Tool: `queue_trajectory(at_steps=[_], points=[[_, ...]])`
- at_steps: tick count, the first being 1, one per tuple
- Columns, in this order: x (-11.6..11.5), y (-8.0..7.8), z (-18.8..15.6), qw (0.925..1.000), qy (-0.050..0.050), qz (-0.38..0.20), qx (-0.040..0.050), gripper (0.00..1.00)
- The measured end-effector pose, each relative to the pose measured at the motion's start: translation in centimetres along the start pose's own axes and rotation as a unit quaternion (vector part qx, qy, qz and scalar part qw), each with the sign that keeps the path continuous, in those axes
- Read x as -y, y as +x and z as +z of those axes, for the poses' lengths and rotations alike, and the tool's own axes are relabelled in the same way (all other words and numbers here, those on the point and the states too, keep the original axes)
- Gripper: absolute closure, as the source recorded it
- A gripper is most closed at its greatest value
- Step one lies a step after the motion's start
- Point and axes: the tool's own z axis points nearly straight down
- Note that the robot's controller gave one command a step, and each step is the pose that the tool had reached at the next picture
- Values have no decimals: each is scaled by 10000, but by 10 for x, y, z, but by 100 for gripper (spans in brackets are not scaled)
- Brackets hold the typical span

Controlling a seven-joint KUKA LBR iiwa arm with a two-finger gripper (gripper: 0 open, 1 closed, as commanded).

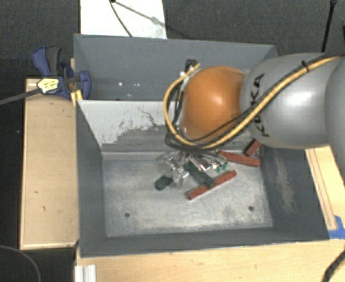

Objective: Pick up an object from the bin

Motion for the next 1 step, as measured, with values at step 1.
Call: queue_trajectory(at_steps=[1], points=[[1,-3,-70,10000,14,67,15,100]])
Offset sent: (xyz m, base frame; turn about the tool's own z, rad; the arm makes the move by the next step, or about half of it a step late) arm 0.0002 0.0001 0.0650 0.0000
